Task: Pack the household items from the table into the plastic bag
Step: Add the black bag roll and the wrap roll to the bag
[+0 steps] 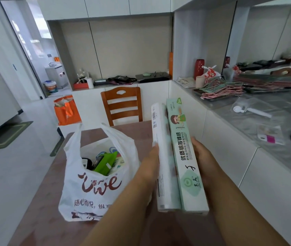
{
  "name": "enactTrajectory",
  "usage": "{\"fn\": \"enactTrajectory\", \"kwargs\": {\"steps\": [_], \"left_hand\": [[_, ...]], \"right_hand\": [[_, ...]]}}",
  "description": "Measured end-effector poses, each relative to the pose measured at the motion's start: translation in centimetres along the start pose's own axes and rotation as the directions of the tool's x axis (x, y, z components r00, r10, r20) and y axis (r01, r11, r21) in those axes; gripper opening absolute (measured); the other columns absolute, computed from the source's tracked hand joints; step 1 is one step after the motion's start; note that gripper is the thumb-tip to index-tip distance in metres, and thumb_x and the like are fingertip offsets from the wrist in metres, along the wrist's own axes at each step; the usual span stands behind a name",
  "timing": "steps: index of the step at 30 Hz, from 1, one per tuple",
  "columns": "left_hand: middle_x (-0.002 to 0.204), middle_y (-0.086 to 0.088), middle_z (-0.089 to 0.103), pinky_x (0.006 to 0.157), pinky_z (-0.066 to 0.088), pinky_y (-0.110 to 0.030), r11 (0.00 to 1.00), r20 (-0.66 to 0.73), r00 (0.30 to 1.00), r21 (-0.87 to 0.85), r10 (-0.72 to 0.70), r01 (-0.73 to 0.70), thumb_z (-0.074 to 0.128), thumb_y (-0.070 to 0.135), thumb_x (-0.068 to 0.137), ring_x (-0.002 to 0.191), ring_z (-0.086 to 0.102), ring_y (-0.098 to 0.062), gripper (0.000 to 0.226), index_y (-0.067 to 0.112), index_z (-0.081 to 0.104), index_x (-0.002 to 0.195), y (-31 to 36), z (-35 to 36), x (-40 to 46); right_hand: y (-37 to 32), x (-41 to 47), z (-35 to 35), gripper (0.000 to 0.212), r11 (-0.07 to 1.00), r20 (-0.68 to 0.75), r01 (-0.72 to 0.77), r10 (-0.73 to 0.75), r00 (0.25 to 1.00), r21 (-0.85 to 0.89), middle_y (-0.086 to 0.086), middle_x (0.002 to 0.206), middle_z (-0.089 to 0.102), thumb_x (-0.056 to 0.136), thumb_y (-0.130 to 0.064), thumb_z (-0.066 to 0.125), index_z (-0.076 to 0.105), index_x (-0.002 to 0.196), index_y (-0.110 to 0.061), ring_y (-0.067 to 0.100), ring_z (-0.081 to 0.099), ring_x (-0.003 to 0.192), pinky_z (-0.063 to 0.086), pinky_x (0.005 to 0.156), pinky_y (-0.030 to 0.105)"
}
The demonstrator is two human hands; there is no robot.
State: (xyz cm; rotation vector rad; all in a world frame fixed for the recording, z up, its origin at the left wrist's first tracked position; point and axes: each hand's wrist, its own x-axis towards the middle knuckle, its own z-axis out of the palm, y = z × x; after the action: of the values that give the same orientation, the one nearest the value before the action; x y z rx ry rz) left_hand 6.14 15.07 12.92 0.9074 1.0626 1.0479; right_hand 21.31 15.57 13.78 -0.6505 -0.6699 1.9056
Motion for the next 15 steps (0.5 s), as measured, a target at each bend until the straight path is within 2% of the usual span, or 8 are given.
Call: {"fn": "enactTrajectory", "kwargs": {"steps": [2, 3, 4, 5, 7, 9, 13, 15], "left_hand": [[0.103, -0.011, 0.076, 0.092, 0.054, -0.044, 0.998, -0.057, 0.998, 0.056, -0.028, 0.031, 0.037, 0.058, 0.094, 0.096, 0.072, -0.028, 0.055, 0.018, 0.073, 0.105, 0.4, -0.2, -0.3], [0.101, -0.010, 0.077, 0.095, 0.053, -0.045, 0.995, -0.081, 0.996, 0.083, -0.047, 0.053, 0.038, 0.061, 0.092, 0.096, 0.072, -0.028, 0.056, 0.019, 0.075, 0.102, 0.6, -0.3, -0.4], [0.099, -0.008, 0.077, 0.096, 0.052, -0.045, 0.990, -0.095, 0.993, 0.116, -0.071, 0.082, 0.037, 0.062, 0.090, 0.095, 0.072, -0.027, 0.057, 0.021, 0.075, 0.099, 0.9, -0.5, -0.6], [0.097, -0.007, 0.077, 0.095, 0.052, -0.043, 0.985, -0.094, 0.992, 0.141, -0.085, 0.098, 0.035, 0.061, 0.092, 0.093, 0.072, -0.025, 0.057, 0.021, 0.075, 0.097, 1.3, -0.5, -1.0], [0.089, -0.005, 0.077, 0.092, 0.054, -0.039, 0.975, -0.109, 0.990, 0.190, -0.093, 0.113, 0.031, 0.058, 0.096, 0.088, 0.072, -0.023, 0.057, 0.021, 0.073, 0.090, 2.3, -1.1, -1.7], [0.087, -0.006, 0.077, 0.094, 0.052, -0.038, 0.965, -0.139, 0.987, 0.234, -0.083, 0.114, 0.032, 0.057, 0.096, 0.087, 0.071, -0.023, 0.055, 0.020, 0.072, 0.086, 3.7, -1.6, -2.7], [0.106, -0.010, 0.073, 0.101, 0.046, -0.045, 0.937, -0.198, 0.980, 0.337, -0.025, 0.092, 0.038, 0.059, 0.084, 0.101, 0.068, -0.028, 0.058, 0.016, 0.070, 0.106, 5.8, -3.9, -3.7], [0.103, -0.013, 0.074, 0.097, 0.049, -0.044, 0.944, -0.210, 0.977, 0.327, 0.023, 0.048, 0.041, 0.047, 0.092, 0.100, 0.069, -0.031, 0.048, 0.011, 0.070, 0.104, 7.1, -5.4, -4.6]], "right_hand": [[0.2, -0.2, 0.9, 0.049, 1.000, 0.019, 0.010, -0.009, 1.000, -0.025, 0.018, 0.098, 0.072, 0.089, -0.045, 0.053, 0.072, 0.108, -0.005, 0.031, 0.070, 0.082, 0.059, 0.075, 0.042], [0.3, -0.2, 1.2, 0.057, 0.998, 0.000, 0.017, -0.017, 1.000, -0.061, 0.021, 0.114, 0.066, 0.084, -0.045, 0.061, 0.063, 0.124, -0.005, 0.034, 0.065, 0.095, 0.053, 0.089, 0.047], [0.4, -0.3, 1.6, 0.062, 0.997, 0.003, 0.017, -0.017, 1.000, -0.076, 0.023, 0.123, 0.061, 0.081, -0.044, 0.065, 0.058, 0.130, -0.006, 0.036, 0.062, 0.101, 0.047, 0.095, 0.050], [0.5, -0.4, 2.1, 0.059, 0.997, 0.030, 0.019, -0.017, 0.999, -0.072, 0.023, 0.123, 0.061, 0.081, -0.042, 0.065, 0.059, 0.128, -0.007, 0.036, 0.062, 0.100, 0.048, 0.094, 0.050], [0.7, -0.4, 2.7, 0.057, 0.998, 0.081, 0.041, -0.038, 0.996, -0.043, 0.020, 0.105, 0.071, 0.073, -0.039, 0.071, 0.064, 0.120, -0.008, 0.034, 0.070, 0.087, 0.058, 0.079, 0.044], [1.2, -0.3, 3.9, 0.076, 0.997, 0.139, 0.071, -0.070, 0.988, -0.002, 0.019, 0.095, 0.073, 0.053, -0.034, 0.086, 0.062, 0.121, -0.008, 0.034, 0.072, 0.079, 0.059, 0.070, 0.041], [2.1, -0.2, 7.2, 0.070, 0.991, 0.231, 0.131, -0.134, 0.964, 0.029, 0.020, 0.084, 0.074, 0.035, -0.029, 0.092, 0.074, 0.098, -0.006, 0.032, 0.073, 0.067, 0.059, 0.056, 0.037], [2.4, 0.0, 8.6, 0.066, 0.988, 0.258, 0.150, -0.153, 0.954, 0.030, 0.018, 0.080, 0.073, 0.033, -0.031, 0.093, 0.075, 0.092, -0.007, 0.030, 0.072, 0.065, 0.059, 0.056, 0.036]]}}
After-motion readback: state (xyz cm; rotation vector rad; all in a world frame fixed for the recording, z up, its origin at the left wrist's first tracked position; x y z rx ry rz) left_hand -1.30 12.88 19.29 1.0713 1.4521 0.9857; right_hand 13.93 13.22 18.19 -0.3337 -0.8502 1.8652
